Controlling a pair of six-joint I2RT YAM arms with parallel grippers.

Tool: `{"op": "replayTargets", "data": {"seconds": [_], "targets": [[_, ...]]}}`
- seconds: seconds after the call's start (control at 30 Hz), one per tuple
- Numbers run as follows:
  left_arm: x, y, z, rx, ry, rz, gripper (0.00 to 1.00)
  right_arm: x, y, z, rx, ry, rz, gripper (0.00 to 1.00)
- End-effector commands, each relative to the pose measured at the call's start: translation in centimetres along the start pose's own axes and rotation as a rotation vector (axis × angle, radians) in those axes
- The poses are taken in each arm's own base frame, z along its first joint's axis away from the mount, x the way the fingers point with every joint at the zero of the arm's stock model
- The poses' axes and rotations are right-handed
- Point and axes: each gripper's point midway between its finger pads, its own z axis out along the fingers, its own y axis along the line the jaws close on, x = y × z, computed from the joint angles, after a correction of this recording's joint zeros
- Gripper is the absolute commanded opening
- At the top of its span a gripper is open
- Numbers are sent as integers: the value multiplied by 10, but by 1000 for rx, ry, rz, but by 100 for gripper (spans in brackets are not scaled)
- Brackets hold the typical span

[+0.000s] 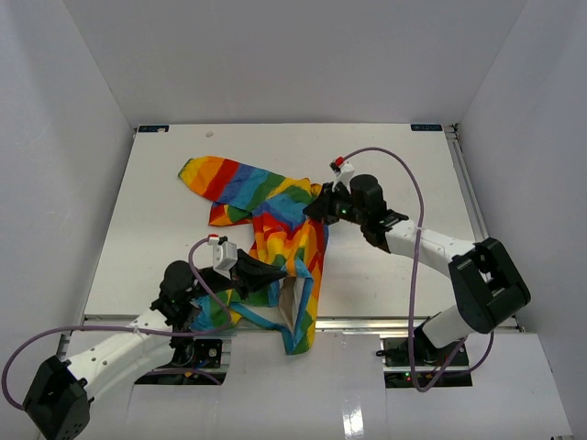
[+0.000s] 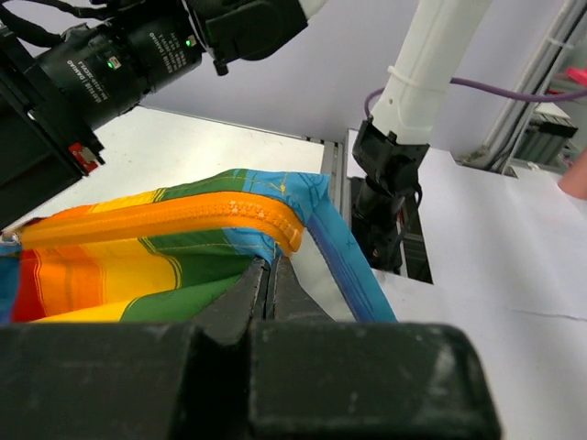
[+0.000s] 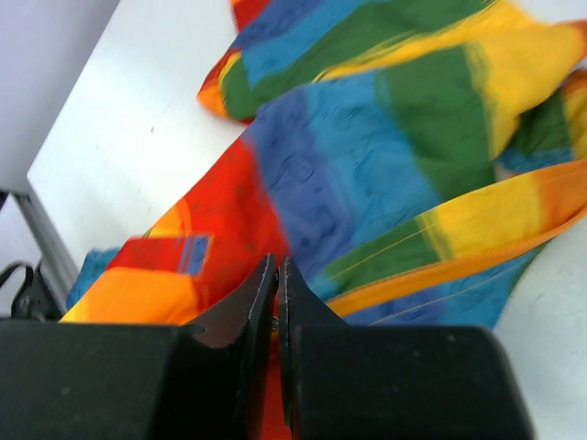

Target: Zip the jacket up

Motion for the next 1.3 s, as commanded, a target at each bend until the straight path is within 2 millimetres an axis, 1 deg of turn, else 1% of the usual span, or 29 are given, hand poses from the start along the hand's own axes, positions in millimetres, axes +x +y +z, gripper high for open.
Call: {"op": "replayTargets", "data": {"seconds": [0.0, 0.07, 0.1, 0.17, 0.23, 0.33, 0.43, 0.5, 0.53, 0.57, 0.6, 0.63, 0.67, 0.7, 0.73, 0.77, 0.8, 0.83, 0.87, 0.9, 0.93, 1.0, 1.03, 1.07, 1.1, 1.13, 1.17, 1.2, 1.27], "targets": [[-31, -10, 4, 9, -47, 30, 0, -87, -67, 8, 164, -256, -16, 8], [-36, -13, 2, 13, -72, 42, 0, -95, -76, 18, 153, -253, -5, 8], [-36, -14, 1, 15, -82, 43, 0, -100, -86, 21, 160, -258, 4, 8], [-34, -15, -1, 18, -88, 44, 0, -112, -104, 25, 174, -276, 12, 8], [-37, -16, -1, 23, -94, 56, 0, -122, -115, 27, 168, -295, 16, 8], [-45, -22, -2, 45, -132, 82, 0, -129, -131, 29, 160, -321, 45, 8], [-55, -26, -4, 54, -166, 103, 0, -130, -134, 31, 117, -339, 61, 8], [-56, -32, -4, 81, -161, 105, 0, -130, -131, 36, 83, -329, 55, 8], [-53, -33, -4, 92, -153, 93, 0, -125, -129, 41, 52, -307, 58, 8], [-43, -29, -3, 77, -117, 40, 0, -118, -122, 43, 5, -278, 67, 8], [-29, -24, -2, 55, -73, -25, 0, -112, -113, 44, -46, -249, 77, 8], [-11, -16, -3, 10, -11, -107, 5, -104, -108, 42, -75, -228, 85, 8], [5, -7, -5, -51, 30, -173, 13, -99, -100, 37, -101, -204, 85, 8], [17, -1, -9, -96, 56, -226, 26, -96, -93, 32, -121, -188, 78, 8], [28, 2, -13, -137, 76, -284, 46, -87, -91, 27, -115, -169, 82, 9], [37, 13, -19, -224, 80, -340, 64, -72, -89, 20, -97, -131, 95, 12], [44, 24, -27, -320, 81, -377, 68, -67, -81, 11, -90, -118, 78, 17], [46, 34, -33, -398, 76, -400, 72, -53, -77, 4, -79, -88, 76, 21], [40, 41, -36, -460, 59, -415, 78, -39, -72, -4, -64, -62, 77, 22], [30, 48, -39, -522, 34, -434, 85, -34, -64, -13, -47, -57, 68, 23], [25, 55, -42, -572, 26, -445, 87, -26, -58, -18, -39, -46, 67, 23], [19, 67, -45, -655, 30, -454, 89, 0, -41, -25, -35, -5, 55, 23], [22, 73, -45, -687, 53, -451, 89, 14, -33, -26, -30, 22, 46, 23], [23, 77, -43, -696, 70, -433, 89, 33, -21, -26, -24, 60, 31, 23], [25, 81, -39, -697, 95, -424, 89, 45, -13, -24, -25, 80, 14, 23], [33, 87, -31, -699, 145, -428, 89, 57, -3, -22, -22, 95, -5, 23], [41, 94, -25, -706, 192, -428, 88, 66, -1, -22, -3, 105, 1, 22], [48, 97, -22, -707, 231, -432, 87, 73, -1, -24, 7, 105, 5, 23], [65, 105, -14, -703, 309, -440, 83, 79, -3, -30, 35, 86, 20, 27]]}}
